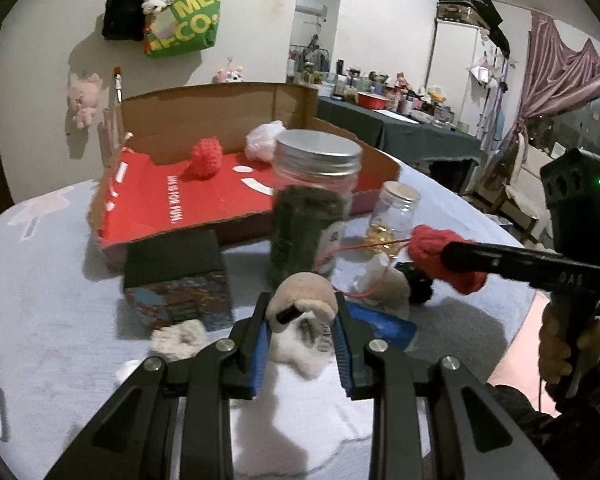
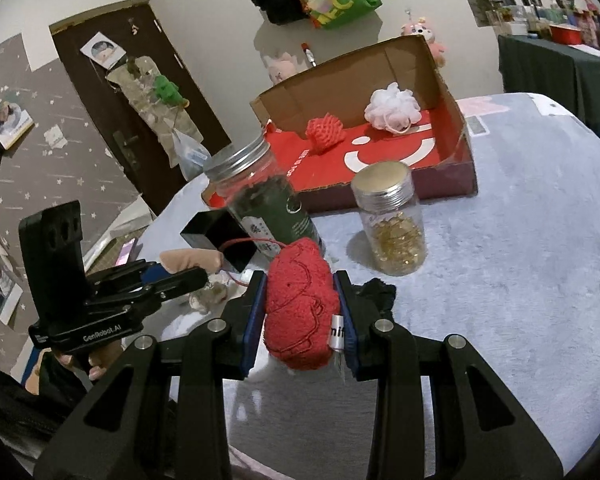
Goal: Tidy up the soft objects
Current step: 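Carry the crocheted pouch and beige pad over the cardboard box with both tools, then open both tools to drop the crocheted pouch and beige pad into the box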
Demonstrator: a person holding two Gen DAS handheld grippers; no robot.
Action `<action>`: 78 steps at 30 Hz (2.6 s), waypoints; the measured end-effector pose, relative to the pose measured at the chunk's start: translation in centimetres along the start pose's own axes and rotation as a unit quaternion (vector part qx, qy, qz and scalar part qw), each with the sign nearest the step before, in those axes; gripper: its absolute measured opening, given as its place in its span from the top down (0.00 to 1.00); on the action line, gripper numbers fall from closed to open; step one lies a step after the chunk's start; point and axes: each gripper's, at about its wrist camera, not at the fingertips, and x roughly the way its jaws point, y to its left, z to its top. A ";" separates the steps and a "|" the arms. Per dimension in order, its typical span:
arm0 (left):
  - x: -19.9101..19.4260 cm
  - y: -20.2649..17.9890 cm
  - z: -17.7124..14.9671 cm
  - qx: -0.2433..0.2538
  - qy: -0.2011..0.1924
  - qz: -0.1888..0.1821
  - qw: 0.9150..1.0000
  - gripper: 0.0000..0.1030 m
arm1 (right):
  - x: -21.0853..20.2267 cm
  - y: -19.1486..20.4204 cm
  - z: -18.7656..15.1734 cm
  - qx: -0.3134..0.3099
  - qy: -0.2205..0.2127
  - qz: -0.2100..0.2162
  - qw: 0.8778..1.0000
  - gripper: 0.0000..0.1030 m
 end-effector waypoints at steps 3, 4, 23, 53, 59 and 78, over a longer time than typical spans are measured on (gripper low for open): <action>-0.6 1.1 0.0 -0.008 -0.001 0.013 1.000 0.71 | -0.4 -0.4 0.1 0.002 -0.001 -0.008 1.000 0.69; -0.8 1.4 0.0 -0.011 0.000 0.016 1.000 0.71 | -0.5 -0.6 0.2 0.005 -0.002 -0.008 1.000 0.69; -1.7 9.2 -1.5 -0.054 0.027 0.089 0.994 0.71 | -2.5 -6.0 1.1 0.058 -0.004 -0.046 0.997 0.69; 5.2 11.1 11.3 0.043 0.054 0.080 0.994 0.71 | 2.1 -4.5 16.4 -0.052 -0.018 -0.072 0.996 0.69; 9.9 10.7 13.3 0.048 0.104 0.079 0.990 0.71 | 9.5 -4.5 18.4 -0.067 0.050 -0.106 0.991 0.69; 19.1 12.3 14.5 0.071 0.212 0.136 0.965 0.69 | 21.5 -7.1 18.0 -0.128 0.210 -0.244 0.938 0.67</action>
